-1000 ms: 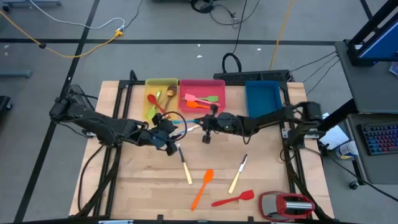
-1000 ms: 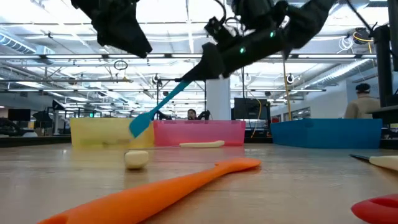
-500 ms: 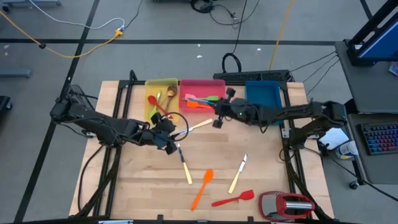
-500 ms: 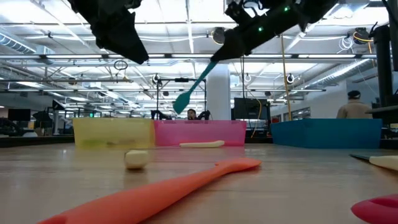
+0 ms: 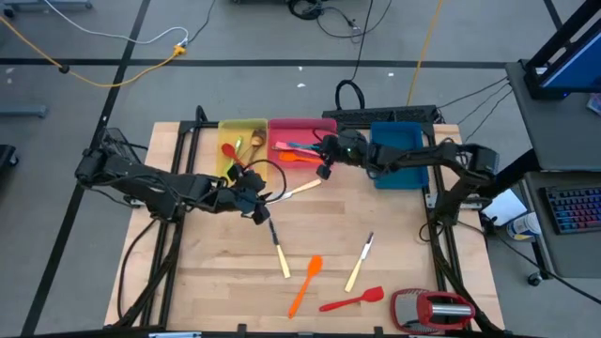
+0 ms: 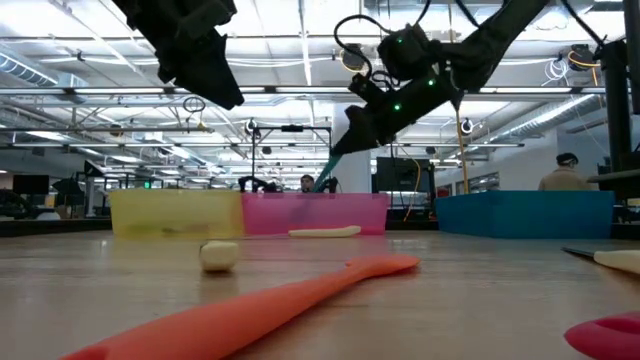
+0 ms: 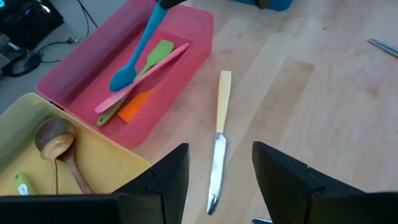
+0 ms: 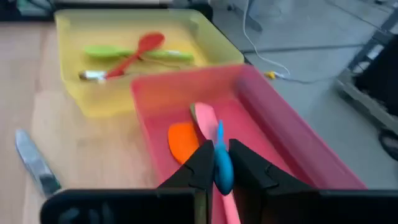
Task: Pick & Place Kitchen Items
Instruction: Put the blue spatula into the red bin
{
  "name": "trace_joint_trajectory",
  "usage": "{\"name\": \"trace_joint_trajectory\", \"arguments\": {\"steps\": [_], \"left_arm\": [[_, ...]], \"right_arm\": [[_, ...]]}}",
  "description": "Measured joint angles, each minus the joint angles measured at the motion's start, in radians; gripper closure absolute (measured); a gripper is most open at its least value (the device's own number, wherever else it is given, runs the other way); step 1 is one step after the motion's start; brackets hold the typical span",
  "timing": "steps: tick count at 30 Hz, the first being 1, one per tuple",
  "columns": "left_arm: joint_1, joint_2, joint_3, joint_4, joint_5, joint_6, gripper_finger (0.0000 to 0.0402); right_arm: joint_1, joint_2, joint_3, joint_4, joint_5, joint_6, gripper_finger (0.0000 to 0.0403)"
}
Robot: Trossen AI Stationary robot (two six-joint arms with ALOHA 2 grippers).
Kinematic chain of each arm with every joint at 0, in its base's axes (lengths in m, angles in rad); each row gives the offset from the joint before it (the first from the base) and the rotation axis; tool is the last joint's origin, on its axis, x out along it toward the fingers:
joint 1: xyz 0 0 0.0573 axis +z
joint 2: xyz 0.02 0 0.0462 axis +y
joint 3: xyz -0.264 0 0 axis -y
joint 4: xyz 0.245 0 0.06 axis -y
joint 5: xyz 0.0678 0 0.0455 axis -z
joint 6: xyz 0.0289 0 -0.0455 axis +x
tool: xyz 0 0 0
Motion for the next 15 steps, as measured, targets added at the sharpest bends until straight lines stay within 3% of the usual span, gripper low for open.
{"name": "trace_joint_trajectory", "arguments": {"steps": [15], "left_arm": [[0.002, 0.0, 0.0, -0.001, 0.0, 0.001, 0.022]], "right_arm": [[-0.035, 0.092, -0.001, 0.316, -0.027, 0.069, 0.0375]]}}
